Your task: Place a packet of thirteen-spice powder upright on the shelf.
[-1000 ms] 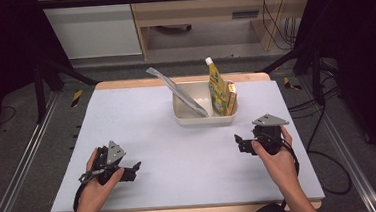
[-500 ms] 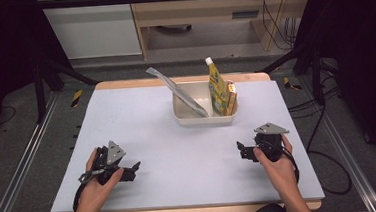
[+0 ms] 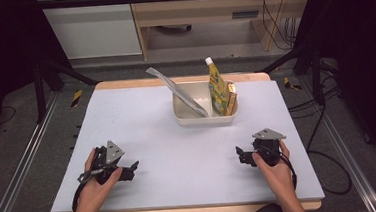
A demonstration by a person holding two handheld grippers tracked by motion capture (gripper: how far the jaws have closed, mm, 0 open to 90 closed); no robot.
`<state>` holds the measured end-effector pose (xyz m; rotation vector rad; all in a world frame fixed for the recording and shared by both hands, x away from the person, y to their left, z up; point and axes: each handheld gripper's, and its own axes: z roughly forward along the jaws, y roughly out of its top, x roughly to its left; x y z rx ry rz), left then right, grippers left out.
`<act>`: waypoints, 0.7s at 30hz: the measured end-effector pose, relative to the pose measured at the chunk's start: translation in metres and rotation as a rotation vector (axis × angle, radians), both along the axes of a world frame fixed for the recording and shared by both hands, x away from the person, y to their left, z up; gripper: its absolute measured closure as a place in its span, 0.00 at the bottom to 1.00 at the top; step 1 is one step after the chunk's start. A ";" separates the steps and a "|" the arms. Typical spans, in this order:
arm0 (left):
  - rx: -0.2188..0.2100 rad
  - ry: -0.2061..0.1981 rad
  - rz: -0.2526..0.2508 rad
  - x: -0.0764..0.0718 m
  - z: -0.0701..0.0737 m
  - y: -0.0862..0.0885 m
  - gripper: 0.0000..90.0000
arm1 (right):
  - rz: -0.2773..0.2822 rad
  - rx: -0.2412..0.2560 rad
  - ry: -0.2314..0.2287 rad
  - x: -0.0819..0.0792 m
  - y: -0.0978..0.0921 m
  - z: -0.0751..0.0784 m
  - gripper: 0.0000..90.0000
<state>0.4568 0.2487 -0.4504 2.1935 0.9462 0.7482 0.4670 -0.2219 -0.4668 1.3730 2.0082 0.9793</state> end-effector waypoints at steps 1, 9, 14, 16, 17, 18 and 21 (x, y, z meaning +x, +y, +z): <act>0.001 -0.001 0.002 0.000 0.000 0.000 0.06 | 0.009 -0.010 -0.005 0.000 0.000 -0.001 0.08; 0.001 0.000 0.007 0.000 0.000 0.001 0.06 | 0.036 -0.025 -0.008 -0.003 0.003 -0.005 0.09; -0.001 -0.002 0.012 0.000 0.001 0.001 0.06 | 0.064 0.018 0.013 -0.005 0.005 -0.006 0.09; -0.005 0.000 0.015 0.000 0.001 0.002 0.06 | 0.069 0.025 0.016 -0.006 0.005 -0.006 0.09; -0.003 -0.001 0.018 0.000 0.001 0.002 0.06 | 0.072 0.023 0.012 -0.006 0.005 -0.006 0.09; -0.008 0.004 0.019 0.000 0.001 0.002 0.06 | 0.072 0.024 0.013 -0.006 0.005 -0.006 0.09; -0.016 0.006 0.023 0.001 0.001 0.003 0.06 | 0.071 0.025 0.027 -0.006 0.005 -0.008 0.09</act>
